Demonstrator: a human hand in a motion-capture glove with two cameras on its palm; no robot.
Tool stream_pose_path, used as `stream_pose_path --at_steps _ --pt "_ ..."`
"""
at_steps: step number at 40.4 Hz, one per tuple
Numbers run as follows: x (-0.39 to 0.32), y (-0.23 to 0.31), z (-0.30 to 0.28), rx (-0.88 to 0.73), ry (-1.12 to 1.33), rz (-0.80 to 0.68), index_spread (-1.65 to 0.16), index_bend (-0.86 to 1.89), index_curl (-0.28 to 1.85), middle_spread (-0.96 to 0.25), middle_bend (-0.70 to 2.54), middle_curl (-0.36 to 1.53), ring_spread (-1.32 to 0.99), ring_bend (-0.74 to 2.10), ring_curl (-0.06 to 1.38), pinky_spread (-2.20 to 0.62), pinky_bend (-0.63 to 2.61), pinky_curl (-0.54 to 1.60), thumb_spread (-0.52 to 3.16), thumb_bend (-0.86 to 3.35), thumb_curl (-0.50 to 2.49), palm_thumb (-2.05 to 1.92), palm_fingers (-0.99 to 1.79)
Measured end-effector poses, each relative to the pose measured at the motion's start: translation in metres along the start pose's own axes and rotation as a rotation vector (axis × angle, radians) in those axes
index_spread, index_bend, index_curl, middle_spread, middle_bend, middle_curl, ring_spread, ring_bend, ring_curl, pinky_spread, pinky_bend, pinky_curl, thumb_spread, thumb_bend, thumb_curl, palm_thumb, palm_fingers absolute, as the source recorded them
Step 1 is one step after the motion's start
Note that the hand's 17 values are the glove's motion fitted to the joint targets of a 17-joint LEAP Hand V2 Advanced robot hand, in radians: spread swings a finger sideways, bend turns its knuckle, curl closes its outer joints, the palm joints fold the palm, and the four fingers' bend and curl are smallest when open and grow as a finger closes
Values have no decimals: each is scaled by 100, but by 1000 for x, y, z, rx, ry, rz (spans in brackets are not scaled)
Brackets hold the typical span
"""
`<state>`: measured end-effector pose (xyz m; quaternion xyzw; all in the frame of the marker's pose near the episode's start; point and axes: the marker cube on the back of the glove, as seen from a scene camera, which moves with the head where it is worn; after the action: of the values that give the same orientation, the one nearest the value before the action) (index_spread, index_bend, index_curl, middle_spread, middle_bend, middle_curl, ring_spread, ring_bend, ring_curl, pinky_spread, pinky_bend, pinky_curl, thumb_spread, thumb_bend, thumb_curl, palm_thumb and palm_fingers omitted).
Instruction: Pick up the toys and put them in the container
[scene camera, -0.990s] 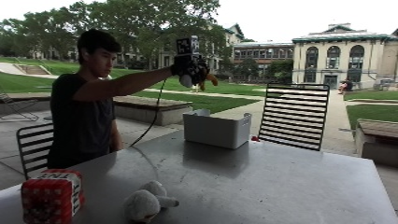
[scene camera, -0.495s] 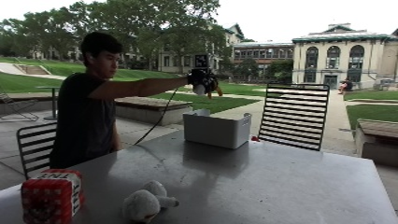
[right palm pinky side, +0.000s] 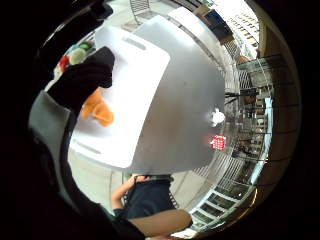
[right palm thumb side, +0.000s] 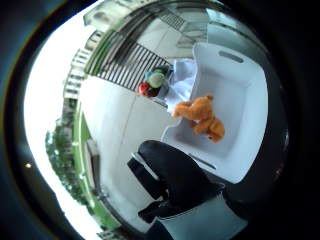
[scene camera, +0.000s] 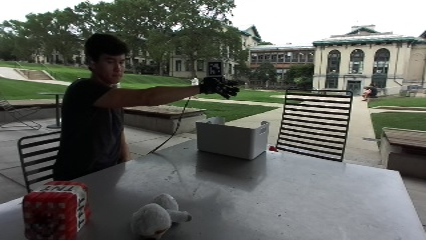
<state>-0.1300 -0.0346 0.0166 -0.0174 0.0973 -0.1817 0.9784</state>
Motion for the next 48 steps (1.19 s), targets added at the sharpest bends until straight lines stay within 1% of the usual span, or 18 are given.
stream_pose_path --at_steps 1,4,6,10,12,14,15,18,20,25,35,42,48 --pt "0 3 -4 10 -33 -8 -30 0 4 -20 22 69 -22 101 47 -27 134 51 104 -12 72 -1 -15" --pt "-4 13 -21 29 -233 -21 -28 3 3 -12 22 65 -17 90 39 -21 134 47 105 -11 65 -9 -17" --pt "4 19 -28 37 -302 -31 -28 3 3 -8 21 64 -14 87 36 -18 134 46 106 -11 61 -11 -17" --pt "30 31 -33 46 -254 23 -27 5 4 -1 20 61 -8 83 32 -13 133 44 107 -10 54 -12 -17" --pt "36 45 -40 53 -204 56 -27 6 4 1 20 60 -7 81 31 -11 133 43 107 -10 51 -13 -17" --pt "48 61 -46 58 -208 56 -27 7 5 2 20 60 -5 78 30 -9 132 43 106 -10 48 -13 -18" --pt "58 66 -48 57 -215 77 -26 8 6 3 20 59 -4 75 30 -8 131 42 106 -10 47 -12 -19" --pt "98 73 -44 39 -164 247 -26 9 7 3 19 58 -3 68 28 -5 128 41 106 -10 44 -12 -22" --pt "133 87 -42 30 -112 301 -26 9 8 3 18 57 -2 65 27 -4 126 40 105 -10 42 -12 -22" --pt "224 126 -30 26 -68 368 -27 10 10 2 18 54 -1 57 25 -2 120 38 103 -9 37 -12 -22" --pt "374 193 9 4 -55 505 -27 8 11 1 18 50 -1 52 24 0 113 35 100 -9 30 -11 -18" --pt "456 248 43 -27 -34 609 -28 8 11 -1 18 48 -2 46 23 1 107 33 97 -9 27 -11 -20" --pt "506 284 78 -40 -51 670 -28 7 11 -1 18 46 -2 43 23 1 102 32 95 -9 26 -11 -19"
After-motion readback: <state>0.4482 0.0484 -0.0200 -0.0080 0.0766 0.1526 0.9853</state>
